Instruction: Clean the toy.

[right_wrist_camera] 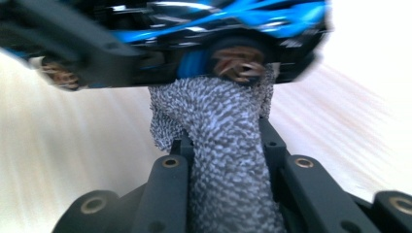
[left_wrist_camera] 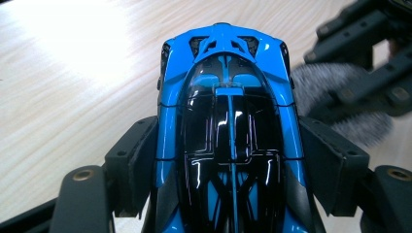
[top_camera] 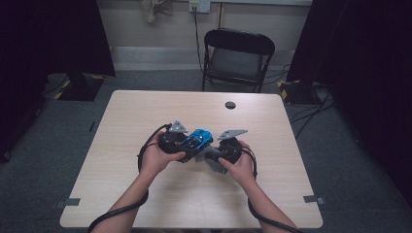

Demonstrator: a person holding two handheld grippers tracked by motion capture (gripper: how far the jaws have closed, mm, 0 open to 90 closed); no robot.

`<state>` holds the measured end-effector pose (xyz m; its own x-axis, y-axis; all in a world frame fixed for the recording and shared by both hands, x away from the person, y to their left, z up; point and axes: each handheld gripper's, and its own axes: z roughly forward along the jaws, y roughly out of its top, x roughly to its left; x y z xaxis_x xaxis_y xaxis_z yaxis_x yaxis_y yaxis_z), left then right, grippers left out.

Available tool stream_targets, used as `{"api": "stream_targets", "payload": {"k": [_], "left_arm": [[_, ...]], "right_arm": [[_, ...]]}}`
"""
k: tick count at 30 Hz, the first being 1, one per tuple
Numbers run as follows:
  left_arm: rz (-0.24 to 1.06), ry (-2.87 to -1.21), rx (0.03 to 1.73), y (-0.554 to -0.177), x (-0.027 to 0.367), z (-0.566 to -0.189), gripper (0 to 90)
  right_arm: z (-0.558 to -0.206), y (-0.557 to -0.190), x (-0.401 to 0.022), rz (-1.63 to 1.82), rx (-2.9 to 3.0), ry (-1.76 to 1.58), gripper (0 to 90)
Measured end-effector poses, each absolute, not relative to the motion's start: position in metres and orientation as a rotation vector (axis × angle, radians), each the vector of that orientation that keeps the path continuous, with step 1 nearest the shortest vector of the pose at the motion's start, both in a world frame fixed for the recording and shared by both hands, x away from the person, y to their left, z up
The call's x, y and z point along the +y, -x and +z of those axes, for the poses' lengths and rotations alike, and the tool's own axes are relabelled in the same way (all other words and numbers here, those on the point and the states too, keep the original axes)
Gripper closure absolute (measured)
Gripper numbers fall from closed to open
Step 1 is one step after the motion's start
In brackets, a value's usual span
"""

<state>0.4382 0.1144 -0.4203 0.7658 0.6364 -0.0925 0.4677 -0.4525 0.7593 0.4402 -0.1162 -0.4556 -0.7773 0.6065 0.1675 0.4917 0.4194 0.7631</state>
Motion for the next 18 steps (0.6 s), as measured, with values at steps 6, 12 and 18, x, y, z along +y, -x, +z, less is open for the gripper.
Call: {"api": "stream_targets", "payload": {"k": [6, 12, 18], "left_arm": [[0.246, -2.142, 0.813, -0.438, 0.116, -0.419, 28.1], [0.243, -2.128, 0.804, -0.437, 0.117, -0.417, 28.1], [0.274, -2.122, 0.821, -0.441, 0.122, -0.41, 28.1]], "right_arm": [[-0.453, -0.448, -0.126, 1.248, 2.481, -1.042, 72.4], [-0.45, -0.454, -0.142, 1.231, 2.397, -1.139, 72.4], [-0.451, -0.451, -0.15, 1.191, 2.406, -1.136, 72.4]]}}
